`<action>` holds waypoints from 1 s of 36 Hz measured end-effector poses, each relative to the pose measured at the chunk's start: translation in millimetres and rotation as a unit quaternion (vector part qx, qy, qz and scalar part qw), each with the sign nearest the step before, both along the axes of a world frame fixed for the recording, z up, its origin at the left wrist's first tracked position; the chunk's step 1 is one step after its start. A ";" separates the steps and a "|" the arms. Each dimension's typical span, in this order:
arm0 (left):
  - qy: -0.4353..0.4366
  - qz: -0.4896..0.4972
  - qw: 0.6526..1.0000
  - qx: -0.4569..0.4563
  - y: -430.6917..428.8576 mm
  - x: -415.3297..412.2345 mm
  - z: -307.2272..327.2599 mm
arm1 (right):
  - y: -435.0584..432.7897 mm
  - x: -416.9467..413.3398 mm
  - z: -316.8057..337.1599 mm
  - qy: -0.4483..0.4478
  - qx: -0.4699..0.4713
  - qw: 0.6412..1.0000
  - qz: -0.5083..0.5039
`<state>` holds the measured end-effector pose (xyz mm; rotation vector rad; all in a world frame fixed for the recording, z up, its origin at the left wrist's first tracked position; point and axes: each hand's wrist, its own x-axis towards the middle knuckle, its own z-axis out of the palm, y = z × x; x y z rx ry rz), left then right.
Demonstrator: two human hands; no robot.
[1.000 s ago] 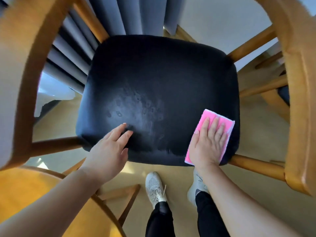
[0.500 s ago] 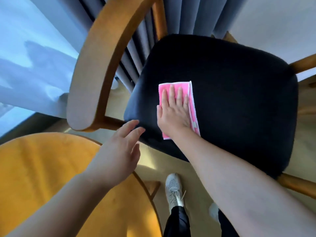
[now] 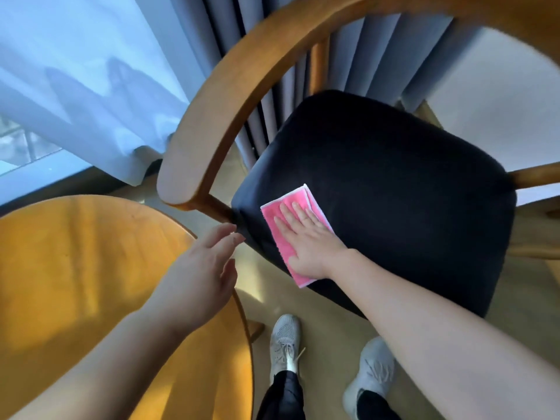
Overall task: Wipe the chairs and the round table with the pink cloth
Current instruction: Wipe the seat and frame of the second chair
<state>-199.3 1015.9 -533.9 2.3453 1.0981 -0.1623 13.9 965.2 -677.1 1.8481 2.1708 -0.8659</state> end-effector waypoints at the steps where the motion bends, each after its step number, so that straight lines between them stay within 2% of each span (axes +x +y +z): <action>1: -0.003 0.002 1.000 -0.001 -4.0 -0.5 0.9 | -3.4 3.4 1.2 -0.002 -0.007 1.000 0.014; 11: 0.009 0.039 0.999 0.019 -29.0 -0.2 18.6 | -38.2 13.0 4.5 0.014 -0.009 1.000 -0.004; 15: 0.006 0.056 0.998 0.029 -37.7 1.3 34.6 | -45.3 16.0 36.5 0.031 -0.007 0.999 -0.039; 19: -0.009 0.054 0.998 0.044 -51.2 5.4 68.3 | -54.4 29.1 92.6 0.086 -0.023 0.989 -0.121; 23: -0.006 0.067 0.996 0.053 -69.6 15.3 111.2 | -67.1 42.4 166.8 0.133 -0.035 0.978 -0.154; 32: -0.037 0.120 0.988 0.086 -110.5 52.3 229.8 | -111.6 57.4 339.8 0.258 0.050 0.956 -0.130; 36: -0.079 0.144 0.981 0.107 -121.3 62.4 276.6 | -131.5 62.2 393.5 0.255 0.092 0.960 -0.068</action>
